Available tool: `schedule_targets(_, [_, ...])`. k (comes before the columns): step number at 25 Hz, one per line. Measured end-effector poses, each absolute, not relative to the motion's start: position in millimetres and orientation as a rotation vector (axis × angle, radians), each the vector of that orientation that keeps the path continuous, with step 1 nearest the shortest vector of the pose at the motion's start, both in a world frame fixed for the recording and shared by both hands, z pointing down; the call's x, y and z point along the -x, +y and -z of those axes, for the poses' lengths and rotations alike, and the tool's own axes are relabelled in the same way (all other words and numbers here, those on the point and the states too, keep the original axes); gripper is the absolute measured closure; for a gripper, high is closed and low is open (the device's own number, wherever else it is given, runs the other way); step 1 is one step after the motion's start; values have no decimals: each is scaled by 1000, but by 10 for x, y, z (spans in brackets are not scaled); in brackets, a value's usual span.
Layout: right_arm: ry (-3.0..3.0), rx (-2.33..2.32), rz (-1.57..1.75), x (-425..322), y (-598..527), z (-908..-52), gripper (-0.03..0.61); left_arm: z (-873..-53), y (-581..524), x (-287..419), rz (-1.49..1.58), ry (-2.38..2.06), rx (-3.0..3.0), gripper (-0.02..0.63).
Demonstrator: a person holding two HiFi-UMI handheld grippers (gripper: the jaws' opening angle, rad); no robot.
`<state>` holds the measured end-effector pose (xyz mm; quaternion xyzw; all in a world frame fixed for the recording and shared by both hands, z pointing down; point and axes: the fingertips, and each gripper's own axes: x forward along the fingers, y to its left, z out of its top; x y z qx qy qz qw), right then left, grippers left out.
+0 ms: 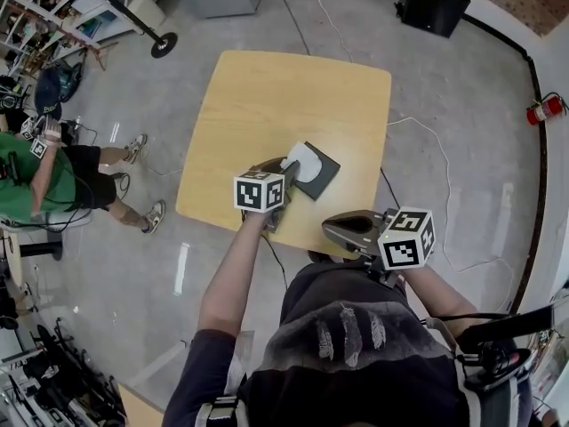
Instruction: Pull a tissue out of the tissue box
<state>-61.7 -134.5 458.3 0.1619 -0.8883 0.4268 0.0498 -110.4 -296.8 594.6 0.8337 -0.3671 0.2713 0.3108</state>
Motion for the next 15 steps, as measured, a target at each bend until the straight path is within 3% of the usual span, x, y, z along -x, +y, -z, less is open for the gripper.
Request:
schedule_targets(8, [-2703, -489, -1183, 658, -1288, -4599, 584, -5779, -2969, 1107, -629, -999, -2241, 594])
schedule_targets(15, [-2691, -490, -1165, 684, -1287, -4611, 584, -5596, -2983, 1049, -555, -977, -2266, 601])
